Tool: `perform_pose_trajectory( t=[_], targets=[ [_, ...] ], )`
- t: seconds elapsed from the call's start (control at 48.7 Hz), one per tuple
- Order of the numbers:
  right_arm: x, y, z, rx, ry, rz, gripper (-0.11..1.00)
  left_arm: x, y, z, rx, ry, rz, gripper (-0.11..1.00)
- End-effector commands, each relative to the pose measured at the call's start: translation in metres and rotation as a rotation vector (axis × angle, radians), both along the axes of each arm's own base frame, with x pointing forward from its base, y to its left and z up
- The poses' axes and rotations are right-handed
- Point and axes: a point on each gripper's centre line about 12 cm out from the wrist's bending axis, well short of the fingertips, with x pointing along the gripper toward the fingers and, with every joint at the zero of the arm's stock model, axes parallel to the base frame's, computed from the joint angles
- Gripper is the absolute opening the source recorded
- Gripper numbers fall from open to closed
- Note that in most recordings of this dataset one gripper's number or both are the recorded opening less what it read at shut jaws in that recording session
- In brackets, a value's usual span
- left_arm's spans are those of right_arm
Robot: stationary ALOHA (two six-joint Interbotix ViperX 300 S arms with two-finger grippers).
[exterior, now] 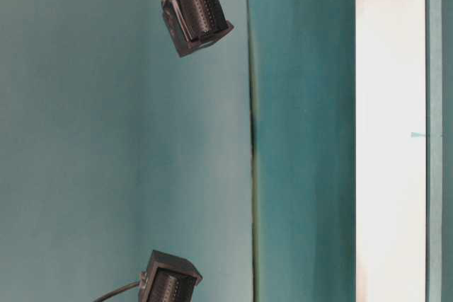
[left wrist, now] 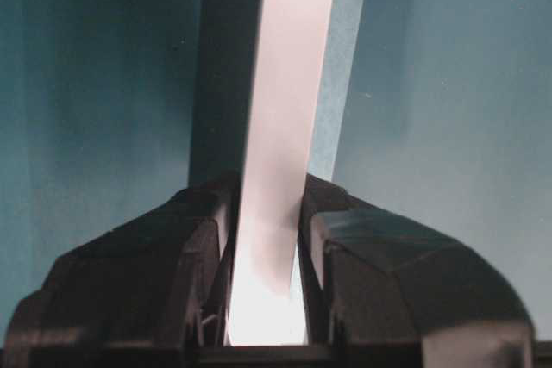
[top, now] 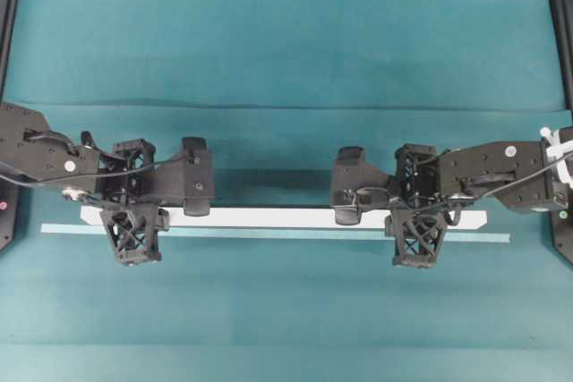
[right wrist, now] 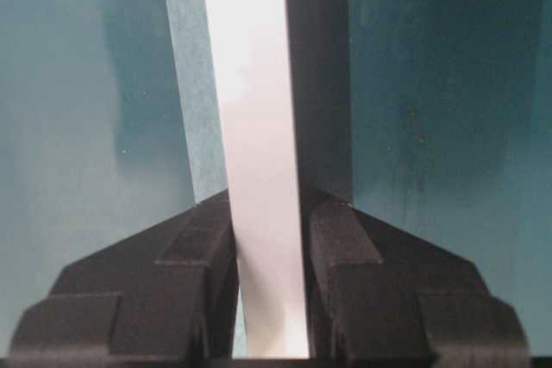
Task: Lift a wooden board with both hands.
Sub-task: 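Lift the board with both grippers and move it back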
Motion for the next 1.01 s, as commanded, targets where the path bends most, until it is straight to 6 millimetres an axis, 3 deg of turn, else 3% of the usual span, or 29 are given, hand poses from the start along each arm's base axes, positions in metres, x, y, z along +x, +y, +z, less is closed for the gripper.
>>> perform_pose_trajectory(
  t=[0.0,0.103,0.698,0.985],
  targets=[
    [0.005,0.002,0.008,0.003,-0.015,0.001,0.22,0.005,0.002,0.011,0.001,-0.028,0.009,0.18],
    [0.009,0.002,0.021,0.006,-0.015,0.001,0.22,0.006,0.002,0.022,-0.002,-0.028,0.015,0.18],
    [0.021,-0.008,0.137,0.017,-0.024,-0.016,0.22,0.001,0.004,0.144,0.004,-0.06,0.024,0.18],
    [0.023,-0.008,0.182,0.02,-0.015,-0.008,0.22,0.005,0.004,0.19,0.002,-0.08,0.034,0.18]
  ],
)
